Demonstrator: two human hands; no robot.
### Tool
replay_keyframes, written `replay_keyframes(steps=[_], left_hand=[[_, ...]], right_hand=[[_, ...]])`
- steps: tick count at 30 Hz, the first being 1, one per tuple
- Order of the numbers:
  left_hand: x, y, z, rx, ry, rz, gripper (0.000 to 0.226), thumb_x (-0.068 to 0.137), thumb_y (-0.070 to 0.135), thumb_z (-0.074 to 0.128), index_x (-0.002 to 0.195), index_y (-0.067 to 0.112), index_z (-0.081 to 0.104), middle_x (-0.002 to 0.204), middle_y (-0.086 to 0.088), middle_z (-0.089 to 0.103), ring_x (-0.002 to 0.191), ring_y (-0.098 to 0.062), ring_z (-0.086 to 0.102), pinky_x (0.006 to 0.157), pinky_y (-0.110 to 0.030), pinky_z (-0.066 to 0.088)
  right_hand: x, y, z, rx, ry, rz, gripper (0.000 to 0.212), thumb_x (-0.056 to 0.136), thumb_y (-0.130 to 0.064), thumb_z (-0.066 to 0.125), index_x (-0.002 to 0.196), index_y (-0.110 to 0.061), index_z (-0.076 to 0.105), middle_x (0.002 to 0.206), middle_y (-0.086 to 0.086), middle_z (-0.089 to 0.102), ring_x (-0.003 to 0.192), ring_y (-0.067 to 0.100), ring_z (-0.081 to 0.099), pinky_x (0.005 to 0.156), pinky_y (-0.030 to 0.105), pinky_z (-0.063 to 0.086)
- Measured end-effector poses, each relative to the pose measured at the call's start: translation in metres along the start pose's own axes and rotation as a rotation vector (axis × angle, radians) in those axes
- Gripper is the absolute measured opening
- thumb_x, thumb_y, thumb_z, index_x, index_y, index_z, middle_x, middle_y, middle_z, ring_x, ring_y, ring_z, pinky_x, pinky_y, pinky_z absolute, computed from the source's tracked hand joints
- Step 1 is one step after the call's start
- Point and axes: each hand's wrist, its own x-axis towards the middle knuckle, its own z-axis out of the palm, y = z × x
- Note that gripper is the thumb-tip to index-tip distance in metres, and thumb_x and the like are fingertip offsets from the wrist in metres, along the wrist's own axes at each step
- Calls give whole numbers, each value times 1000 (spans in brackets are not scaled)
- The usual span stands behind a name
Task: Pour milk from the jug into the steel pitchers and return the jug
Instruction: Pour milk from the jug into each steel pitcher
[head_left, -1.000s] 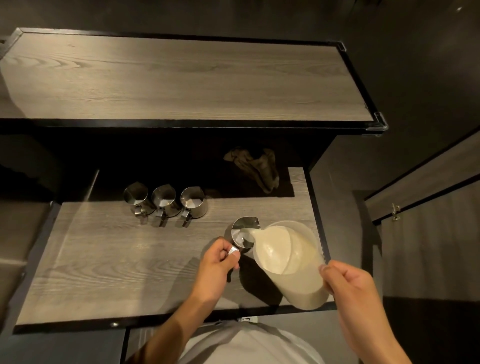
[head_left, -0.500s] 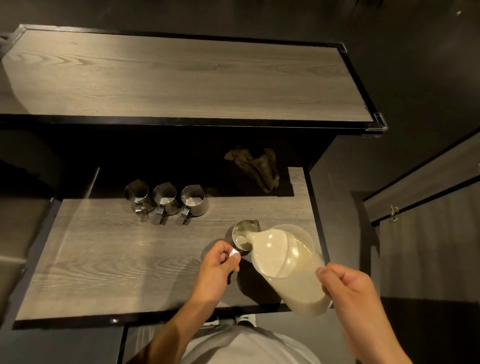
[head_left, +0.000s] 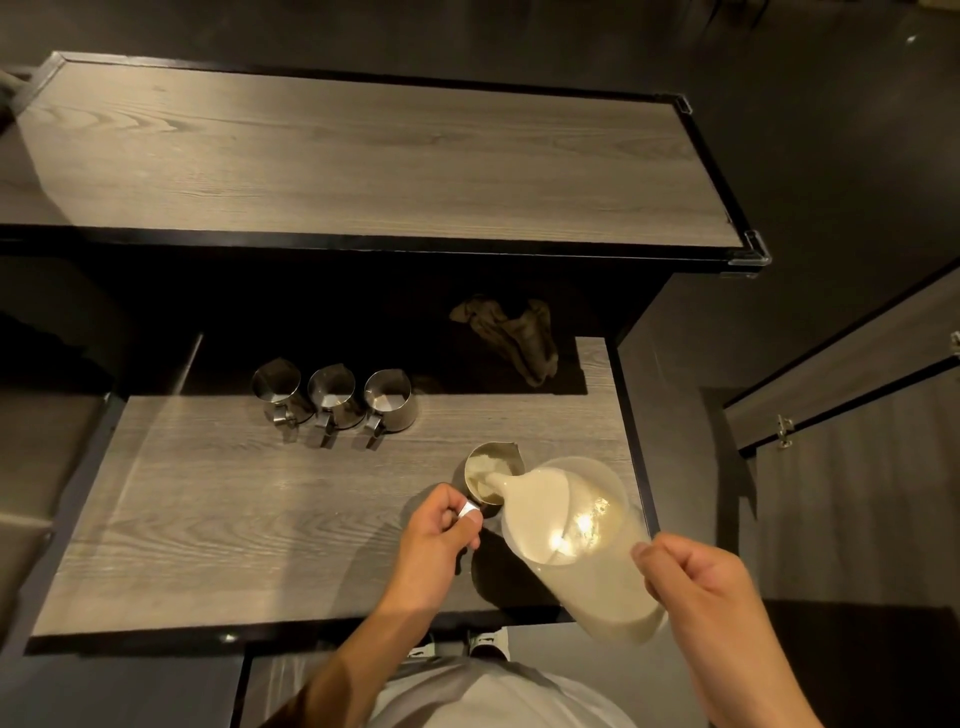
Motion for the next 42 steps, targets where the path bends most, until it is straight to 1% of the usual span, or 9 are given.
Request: replay_keyframes(steps=[2,4,16,21,29,33,37,39,42], left_hand=[[-1,0,0,-5,-5,3,12,92,10,55,81,9,57,64,-4,55,75,-23,54,78,-32,43],[-2,1,1,-9,-9,5,12,92,9,55,81,8,56,64,-4,55,75,-22,55,79,-31,44],[-3,-3,2,-29,-7,-10,12,92,8,55,80,9,55,64,-4,55,78,-24,56,83,-33,46],[-1,-5,2,-49,-5,-21,13,93,8,54,80,9,56,64,-4,54,77,-23,56,84,-33,46],[10,-9,2,-96,1,-30,13,93,7,55,81,12,58,67,-7,57,76,-22,56,86,-38,46],[22,-8,-1,-116,-33,-7,14,94,8,53,81,12,57,63,-3,56,79,-25,57,91,-37,44],[35,-5,-3,-149,-74,9,13,94,7,52,83,10,57,64,-4,55,80,-26,55,98,-42,42],[41,-4,-4,-161,-82,8,14,94,8,52,82,12,57,64,-4,54,81,-26,57,100,-43,40],[50,-4,-4,-147,-107,-3,19,92,17,54,74,22,59,64,-2,56,82,-27,59,102,-45,38]], right_hand=[[0,2,0,0,5,2,41,87,-15,57,61,13,43,58,13,40,62,24,37,64,33,34],[-1,3,0,2,12,-1,42,86,-17,58,64,15,42,59,13,40,62,25,37,65,34,34],[-1,8,0,51,22,21,40,86,-13,57,58,12,43,57,12,38,61,25,36,66,35,32],[1,10,2,39,27,29,41,86,-16,57,61,13,41,58,12,40,62,25,37,66,36,33],[7,16,9,58,55,15,41,85,-16,57,58,10,39,56,11,40,61,25,37,65,36,34],[15,22,16,126,78,24,40,87,-13,54,60,11,38,59,13,39,63,25,36,67,36,35],[26,29,26,214,96,66,38,88,-14,53,71,18,43,66,27,43,71,27,41,72,38,35],[29,30,30,278,101,78,38,88,-13,53,71,18,41,65,21,41,73,27,39,73,39,34],[35,30,35,383,99,84,34,88,-7,50,64,14,39,67,13,37,72,27,32,72,40,32]])
